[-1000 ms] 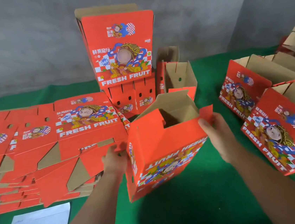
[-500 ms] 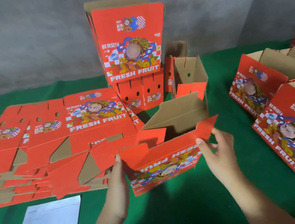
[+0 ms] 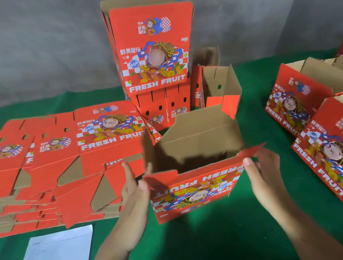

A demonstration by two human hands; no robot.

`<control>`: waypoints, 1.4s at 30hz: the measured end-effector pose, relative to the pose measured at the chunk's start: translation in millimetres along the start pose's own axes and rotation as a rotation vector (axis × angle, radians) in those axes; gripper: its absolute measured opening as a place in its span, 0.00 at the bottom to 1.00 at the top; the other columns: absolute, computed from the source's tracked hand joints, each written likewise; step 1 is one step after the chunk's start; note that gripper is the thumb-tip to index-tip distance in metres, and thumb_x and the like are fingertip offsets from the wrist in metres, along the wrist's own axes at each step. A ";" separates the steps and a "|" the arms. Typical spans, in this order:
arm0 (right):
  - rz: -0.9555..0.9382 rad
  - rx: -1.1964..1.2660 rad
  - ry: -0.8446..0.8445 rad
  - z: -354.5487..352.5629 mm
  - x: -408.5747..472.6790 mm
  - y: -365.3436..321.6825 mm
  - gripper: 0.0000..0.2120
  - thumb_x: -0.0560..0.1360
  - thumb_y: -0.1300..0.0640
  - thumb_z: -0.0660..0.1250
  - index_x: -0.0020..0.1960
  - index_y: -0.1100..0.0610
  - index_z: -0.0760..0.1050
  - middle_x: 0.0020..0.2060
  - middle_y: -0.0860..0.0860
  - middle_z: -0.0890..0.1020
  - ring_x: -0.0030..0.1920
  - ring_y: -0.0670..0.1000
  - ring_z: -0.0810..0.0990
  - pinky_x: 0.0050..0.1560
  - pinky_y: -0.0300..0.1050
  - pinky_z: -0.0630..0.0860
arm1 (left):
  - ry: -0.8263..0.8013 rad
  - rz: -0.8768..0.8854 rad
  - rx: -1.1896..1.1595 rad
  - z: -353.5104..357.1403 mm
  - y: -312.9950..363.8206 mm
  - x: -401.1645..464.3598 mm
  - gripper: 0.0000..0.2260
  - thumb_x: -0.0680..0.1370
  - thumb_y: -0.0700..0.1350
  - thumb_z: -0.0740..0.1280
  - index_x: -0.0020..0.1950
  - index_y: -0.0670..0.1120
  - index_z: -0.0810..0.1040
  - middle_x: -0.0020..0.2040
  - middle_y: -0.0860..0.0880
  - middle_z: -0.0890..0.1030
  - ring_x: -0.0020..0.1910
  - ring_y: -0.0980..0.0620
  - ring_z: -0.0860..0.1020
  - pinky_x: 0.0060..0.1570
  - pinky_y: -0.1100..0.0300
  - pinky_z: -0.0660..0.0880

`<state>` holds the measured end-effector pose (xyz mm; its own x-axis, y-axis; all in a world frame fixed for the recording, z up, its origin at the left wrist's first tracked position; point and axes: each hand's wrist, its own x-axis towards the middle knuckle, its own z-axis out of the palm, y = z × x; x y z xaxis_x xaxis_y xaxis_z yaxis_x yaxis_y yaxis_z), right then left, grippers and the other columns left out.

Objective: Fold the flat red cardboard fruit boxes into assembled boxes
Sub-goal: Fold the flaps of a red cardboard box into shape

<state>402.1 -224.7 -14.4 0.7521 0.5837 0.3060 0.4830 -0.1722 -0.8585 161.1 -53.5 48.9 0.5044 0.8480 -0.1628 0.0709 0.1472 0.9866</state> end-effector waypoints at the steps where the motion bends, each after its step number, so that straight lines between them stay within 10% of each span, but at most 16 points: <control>1: -0.035 -0.012 -0.036 -2.7 -2.0 0.7 0.25 0.77 0.38 0.59 0.55 0.58 0.81 0.57 0.63 0.76 0.59 0.59 0.78 0.55 0.41 0.74 | -0.023 -0.016 -0.014 -1.1 5.1 -3.6 0.46 0.80 0.73 0.38 0.79 0.38 0.62 0.81 0.40 0.62 0.81 0.39 0.60 0.79 0.45 0.57; 5: -0.025 0.059 -0.072 -4.6 -14.2 -4.2 0.23 0.77 0.39 0.59 0.57 0.55 0.80 0.64 0.59 0.71 0.68 0.44 0.69 0.60 0.26 0.67 | -0.034 -0.007 0.241 -13.5 -18.5 -9.8 0.39 0.72 0.81 0.41 0.77 0.64 0.64 0.81 0.60 0.60 0.82 0.56 0.55 0.83 0.47 0.49; 8: -0.013 0.047 -0.045 -10.4 -12.0 -6.2 0.25 0.77 0.38 0.58 0.57 0.55 0.83 0.65 0.58 0.72 0.68 0.42 0.70 0.59 0.26 0.68 | 0.086 0.207 0.358 -14.5 -44.1 -0.9 0.24 0.80 0.73 0.47 0.67 0.65 0.72 0.63 0.66 0.75 0.69 0.51 0.71 0.74 0.42 0.65; 10: -0.040 -0.058 0.033 -14.3 -9.1 -5.2 0.24 0.79 0.38 0.57 0.56 0.53 0.85 0.66 0.53 0.75 0.68 0.42 0.72 0.64 0.35 0.70 | 0.159 0.309 0.403 -4.1 -49.9 7.3 0.25 0.82 0.68 0.52 0.78 0.63 0.66 0.64 0.76 0.69 0.70 0.56 0.69 0.73 0.48 0.65; 13: -0.042 -0.324 0.061 -14.0 -8.9 -2.0 0.27 0.81 0.39 0.55 0.60 0.57 0.84 0.70 0.55 0.74 0.72 0.55 0.70 0.71 0.50 0.66 | 0.241 0.298 0.431 -2.6 -53.3 15.9 0.32 0.82 0.64 0.59 0.84 0.55 0.57 0.73 0.64 0.67 0.71 0.54 0.66 0.72 0.49 0.64; 16: 0.003 -0.460 -0.004 -10.9 -11.5 0.8 0.24 0.84 0.39 0.56 0.70 0.52 0.76 0.71 0.56 0.70 0.70 0.59 0.68 0.69 0.54 0.67 | 0.339 0.401 0.618 -3.5 -54.2 18.7 0.28 0.83 0.59 0.62 0.82 0.58 0.59 0.58 0.55 0.76 0.50 0.53 0.61 0.55 0.49 0.63; 22: 0.087 -0.204 0.192 14.3 -10.4 -7.6 0.19 0.81 0.46 0.66 0.61 0.61 0.69 0.60 0.56 0.69 0.57 0.53 0.73 0.54 0.56 0.76 | 0.387 0.381 0.757 6.9 -48.9 16.0 0.31 0.81 0.55 0.67 0.82 0.53 0.61 0.57 0.48 0.78 0.50 0.46 0.65 0.53 0.52 0.59; 26: 0.124 -0.073 0.132 15.3 -1.2 -14.8 0.41 0.79 0.63 0.70 0.83 0.57 0.49 0.76 0.57 0.59 0.68 0.52 0.73 0.68 0.48 0.71 | 0.401 0.373 0.773 3.2 -43.9 18.9 0.38 0.80 0.54 0.70 0.85 0.54 0.52 0.58 0.46 0.76 0.52 0.43 0.66 0.55 0.46 0.62; 35: -0.443 -0.592 0.251 25.4 -1.4 -45.6 0.36 0.68 0.68 0.73 0.75 0.52 0.73 0.69 0.58 0.69 0.68 0.63 0.69 0.69 0.61 0.66 | 0.383 0.447 0.778 9.2 -40.0 21.0 0.48 0.78 0.47 0.73 0.85 0.53 0.39 0.57 0.42 0.74 0.50 0.41 0.68 0.54 0.42 0.64; 42: -0.447 -0.808 -0.424 74.8 8.4 -70.7 0.26 0.82 0.41 0.51 0.79 0.39 0.65 0.77 0.42 0.71 0.76 0.50 0.67 0.73 0.51 0.63 | 0.390 0.424 0.619 1.1 -45.7 28.2 0.49 0.80 0.47 0.73 0.84 0.48 0.36 0.68 0.39 0.76 0.55 0.34 0.71 0.62 0.41 0.66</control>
<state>340.8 -148.3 18.1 0.2834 0.9324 0.2244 0.9576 -0.2626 -0.1183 173.0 -36.9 -0.8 0.2699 0.9001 0.3422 0.4586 -0.4326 0.7763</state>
